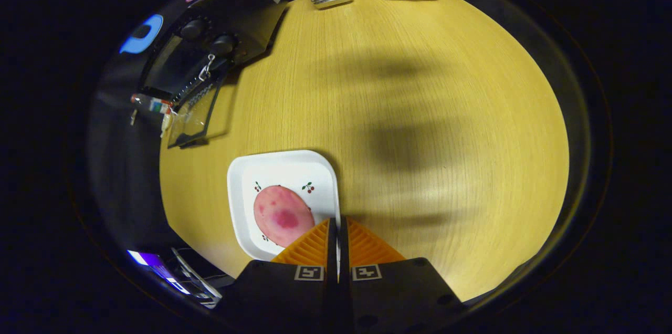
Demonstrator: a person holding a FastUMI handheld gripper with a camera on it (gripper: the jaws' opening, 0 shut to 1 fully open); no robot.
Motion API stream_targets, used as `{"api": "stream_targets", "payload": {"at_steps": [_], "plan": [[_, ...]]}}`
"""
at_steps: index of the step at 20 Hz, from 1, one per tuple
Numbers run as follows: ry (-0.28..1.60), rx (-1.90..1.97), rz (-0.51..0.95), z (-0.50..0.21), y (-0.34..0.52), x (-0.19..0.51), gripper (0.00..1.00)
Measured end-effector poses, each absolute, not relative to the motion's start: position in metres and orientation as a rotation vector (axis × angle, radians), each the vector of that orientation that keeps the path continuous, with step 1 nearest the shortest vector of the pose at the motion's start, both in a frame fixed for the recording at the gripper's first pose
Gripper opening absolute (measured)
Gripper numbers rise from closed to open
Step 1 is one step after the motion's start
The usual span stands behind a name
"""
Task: Open the toaster oven, put the food inside, and close the toaster oven door.
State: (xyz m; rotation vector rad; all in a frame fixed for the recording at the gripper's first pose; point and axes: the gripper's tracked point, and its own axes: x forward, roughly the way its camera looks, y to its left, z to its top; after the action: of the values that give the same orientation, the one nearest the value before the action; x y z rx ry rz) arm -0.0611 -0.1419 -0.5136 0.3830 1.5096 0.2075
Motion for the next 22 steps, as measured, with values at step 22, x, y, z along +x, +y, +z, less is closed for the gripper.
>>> {"api": "stream_targets", "payload": {"at_steps": [22], "plan": [[1.171, 1.155, -0.009, -0.407, 0.022, -0.082, 0.05]]}}
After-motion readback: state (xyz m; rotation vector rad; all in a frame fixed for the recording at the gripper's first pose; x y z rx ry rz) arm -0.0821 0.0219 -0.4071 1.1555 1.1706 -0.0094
